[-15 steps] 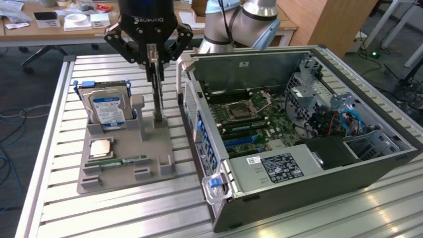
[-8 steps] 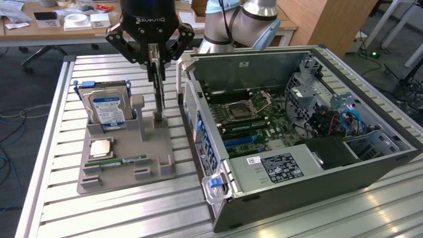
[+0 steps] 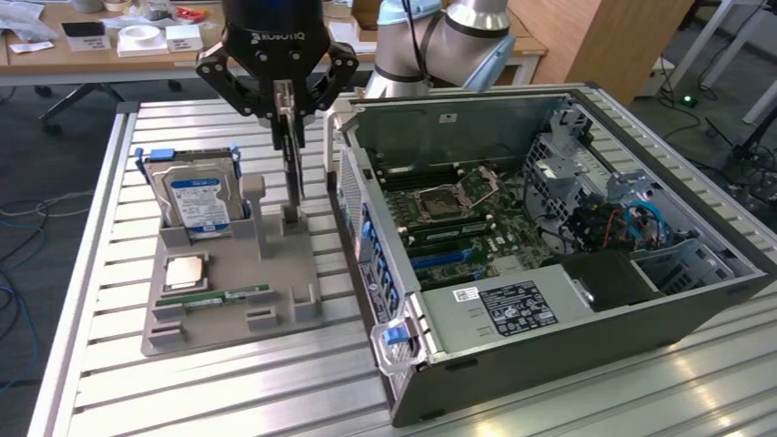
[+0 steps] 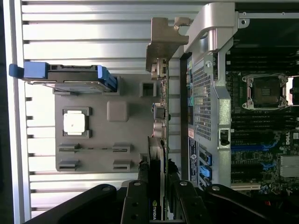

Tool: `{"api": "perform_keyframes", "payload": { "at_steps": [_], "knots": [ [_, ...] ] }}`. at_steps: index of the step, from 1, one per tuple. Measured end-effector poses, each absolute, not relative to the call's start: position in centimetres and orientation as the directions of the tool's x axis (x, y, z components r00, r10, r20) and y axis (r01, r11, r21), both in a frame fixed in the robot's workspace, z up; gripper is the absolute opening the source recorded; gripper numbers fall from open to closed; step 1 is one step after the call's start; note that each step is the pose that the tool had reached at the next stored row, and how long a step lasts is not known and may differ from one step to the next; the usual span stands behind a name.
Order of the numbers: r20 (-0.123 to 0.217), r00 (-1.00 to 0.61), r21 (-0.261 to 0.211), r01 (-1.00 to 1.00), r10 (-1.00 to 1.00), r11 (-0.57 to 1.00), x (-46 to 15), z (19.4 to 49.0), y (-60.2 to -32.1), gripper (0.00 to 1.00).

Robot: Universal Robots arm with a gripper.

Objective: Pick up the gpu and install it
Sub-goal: 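Pick up the gpu and move the gpu toward the slot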

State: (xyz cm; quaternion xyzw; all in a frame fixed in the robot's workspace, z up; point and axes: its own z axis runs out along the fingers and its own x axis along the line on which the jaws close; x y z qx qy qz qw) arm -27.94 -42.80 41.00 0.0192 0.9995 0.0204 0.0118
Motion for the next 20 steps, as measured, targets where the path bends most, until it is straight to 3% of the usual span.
{"api": "perform_keyframes", "payload": {
  "at_steps": [20],
  "knots": [
    [-0.023, -0.999, 0.043, 0.038, 0.039, 0.998, -24.1, 41.0, -42.8, 0.26]
  ]
}}
